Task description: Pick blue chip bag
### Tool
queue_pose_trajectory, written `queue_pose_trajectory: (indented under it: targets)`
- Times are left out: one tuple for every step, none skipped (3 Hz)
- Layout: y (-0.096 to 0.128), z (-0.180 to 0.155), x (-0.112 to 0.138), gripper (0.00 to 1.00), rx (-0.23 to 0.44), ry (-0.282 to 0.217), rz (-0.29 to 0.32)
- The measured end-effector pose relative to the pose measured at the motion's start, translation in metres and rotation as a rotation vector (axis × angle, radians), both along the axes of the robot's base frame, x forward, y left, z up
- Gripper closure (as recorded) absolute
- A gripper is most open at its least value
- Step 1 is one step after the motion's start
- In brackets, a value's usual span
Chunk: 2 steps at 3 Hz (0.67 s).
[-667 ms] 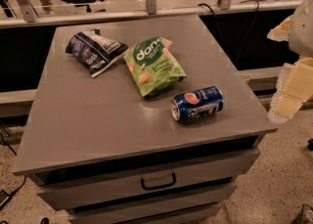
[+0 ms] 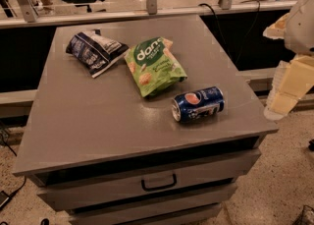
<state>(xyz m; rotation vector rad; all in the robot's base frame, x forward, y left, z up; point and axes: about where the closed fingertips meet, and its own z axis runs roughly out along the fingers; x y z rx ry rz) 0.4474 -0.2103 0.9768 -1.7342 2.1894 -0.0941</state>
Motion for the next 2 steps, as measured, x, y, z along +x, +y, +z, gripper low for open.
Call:
queue_pose_trajectory:
  targets:
    - [0.024, -0.004, 0.042, 0.00, 0.042, -0.043, 0.100]
    - [0.071, -0.012, 0.106, 0.00, 0.108, -0.089, 0.237]
